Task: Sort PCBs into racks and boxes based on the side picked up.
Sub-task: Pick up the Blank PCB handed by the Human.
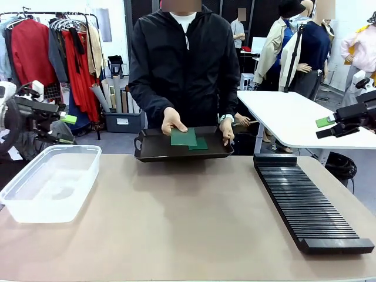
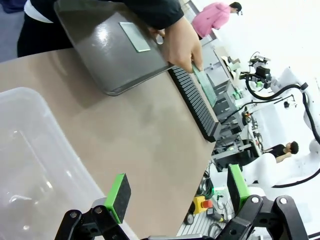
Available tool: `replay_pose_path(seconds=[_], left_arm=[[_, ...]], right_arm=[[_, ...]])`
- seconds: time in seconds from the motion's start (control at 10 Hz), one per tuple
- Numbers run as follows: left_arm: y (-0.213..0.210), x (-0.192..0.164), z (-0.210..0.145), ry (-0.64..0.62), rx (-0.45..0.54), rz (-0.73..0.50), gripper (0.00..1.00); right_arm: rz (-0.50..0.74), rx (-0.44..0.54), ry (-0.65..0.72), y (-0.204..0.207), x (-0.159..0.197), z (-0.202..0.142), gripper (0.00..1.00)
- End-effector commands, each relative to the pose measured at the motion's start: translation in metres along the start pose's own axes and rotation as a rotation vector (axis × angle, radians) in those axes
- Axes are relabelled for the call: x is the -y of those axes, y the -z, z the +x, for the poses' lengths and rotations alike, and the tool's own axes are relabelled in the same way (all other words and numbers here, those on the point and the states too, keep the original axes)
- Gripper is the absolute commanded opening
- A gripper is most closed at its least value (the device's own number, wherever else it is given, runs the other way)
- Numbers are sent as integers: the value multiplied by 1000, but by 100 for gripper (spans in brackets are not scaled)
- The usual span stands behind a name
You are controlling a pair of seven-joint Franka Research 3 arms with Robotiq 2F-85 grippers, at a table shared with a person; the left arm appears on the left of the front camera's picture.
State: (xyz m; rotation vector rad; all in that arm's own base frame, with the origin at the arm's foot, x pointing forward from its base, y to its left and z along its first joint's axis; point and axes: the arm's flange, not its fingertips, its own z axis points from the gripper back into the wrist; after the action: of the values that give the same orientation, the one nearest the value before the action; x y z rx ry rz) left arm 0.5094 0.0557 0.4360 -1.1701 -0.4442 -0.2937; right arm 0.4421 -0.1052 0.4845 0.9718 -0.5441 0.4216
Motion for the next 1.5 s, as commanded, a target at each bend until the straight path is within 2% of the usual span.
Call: replay_pose_path(seconds=[0.0,0.5,0.7,0.9,1.1,1.2,1.4], left_arm=[[22,1,9,-36,-5,-71,100],[100,-1,15,-88,-109,-122,100],[131,0,12,-179,-152,-162,100],[157,7,8,-274,-158,-180,100],[175,14,1,-337,-88,-260,100],[184,17,-3,-367,-88,-288,100],[200,19,-13,-378,-87,-294,100]], right_arm=[[0,-1,-3,1,-1,1,100],[0,-1,-3,1,-1,1,100],[0,-1,-3,1,-1,1,100],[0,-1,-3,1,-1,1,100],[0,-1,-3,1,-1,1,100],[0,-1,-3,1,-1,1,100],[0,-1,-3,1,-1,1,100]])
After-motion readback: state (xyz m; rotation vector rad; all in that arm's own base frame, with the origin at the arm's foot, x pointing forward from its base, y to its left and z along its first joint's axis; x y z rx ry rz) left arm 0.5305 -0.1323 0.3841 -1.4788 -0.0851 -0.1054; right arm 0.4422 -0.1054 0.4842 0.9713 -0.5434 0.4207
